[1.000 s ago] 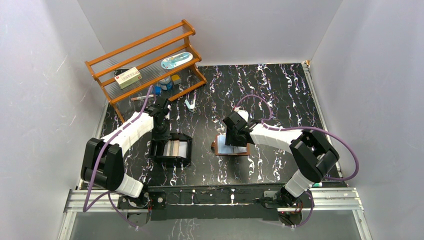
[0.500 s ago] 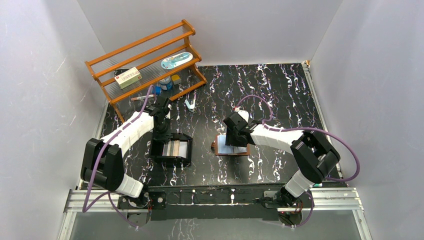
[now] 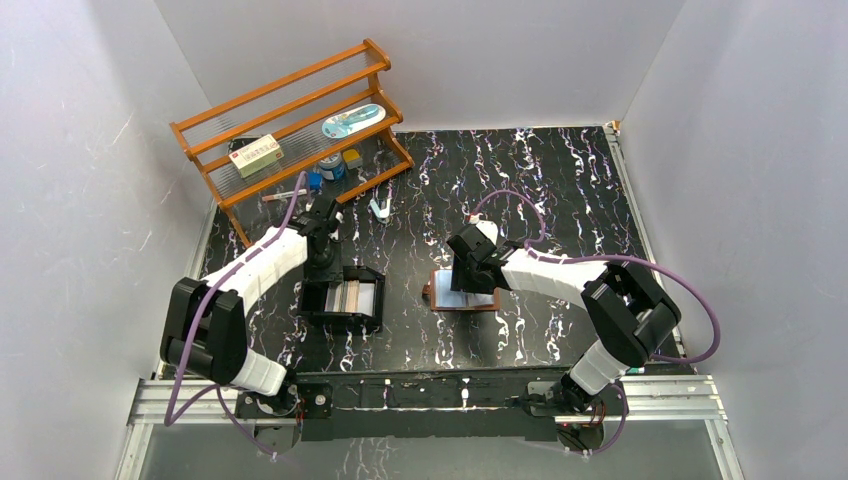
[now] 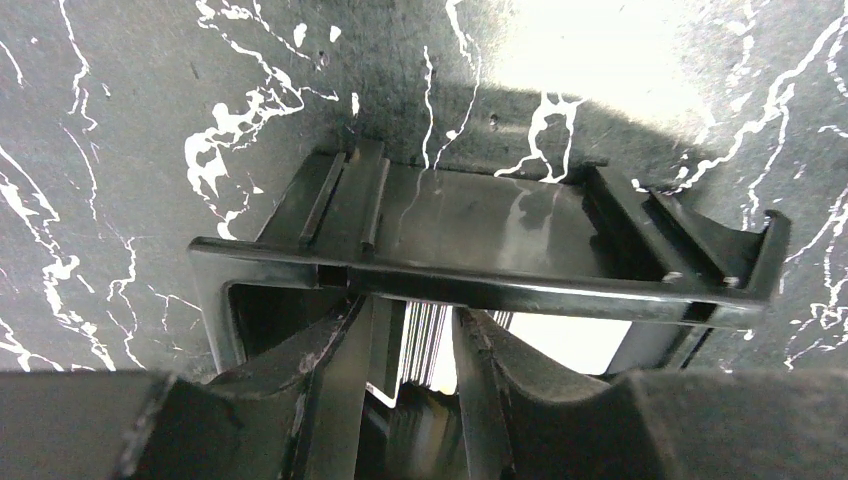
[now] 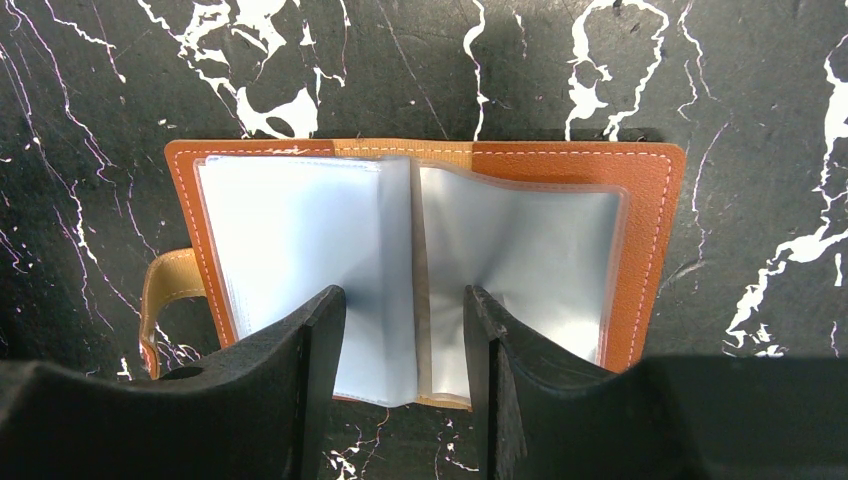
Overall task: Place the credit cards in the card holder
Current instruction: Pick up the credit card from the storage box.
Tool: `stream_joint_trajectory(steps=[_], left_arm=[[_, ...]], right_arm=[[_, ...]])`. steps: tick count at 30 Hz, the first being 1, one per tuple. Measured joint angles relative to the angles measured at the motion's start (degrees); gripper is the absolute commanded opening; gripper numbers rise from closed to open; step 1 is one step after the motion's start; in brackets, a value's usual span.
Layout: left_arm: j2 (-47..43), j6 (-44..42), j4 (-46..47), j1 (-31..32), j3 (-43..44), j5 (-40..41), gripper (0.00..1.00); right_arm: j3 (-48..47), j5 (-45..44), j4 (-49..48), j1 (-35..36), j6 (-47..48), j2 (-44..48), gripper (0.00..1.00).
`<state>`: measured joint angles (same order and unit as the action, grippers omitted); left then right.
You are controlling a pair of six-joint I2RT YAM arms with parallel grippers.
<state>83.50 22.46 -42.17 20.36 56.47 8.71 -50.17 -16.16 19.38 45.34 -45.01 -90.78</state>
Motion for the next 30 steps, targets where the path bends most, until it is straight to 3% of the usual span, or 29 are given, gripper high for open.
stream_joint_trajectory(steps=[3, 7, 30], left_arm=[[0.24, 0.00, 0.81, 0.00, -1.40, 0.02, 0.31], [0.52, -0.33, 1.09, 0.00, -2.01, -0.20, 0.15], [-1.57, -1.03, -0.37, 0.00, 1.55, -3.93, 0.04]], right_arm=[[0.09, 0.00, -0.04, 0.00, 0.00, 0.09, 0.55], [0.11, 0.00, -0.04, 0.00, -0.02, 0.11, 0.55], [0.11, 0.00, -0.09, 0.00, -0.02, 0.11, 0.54]])
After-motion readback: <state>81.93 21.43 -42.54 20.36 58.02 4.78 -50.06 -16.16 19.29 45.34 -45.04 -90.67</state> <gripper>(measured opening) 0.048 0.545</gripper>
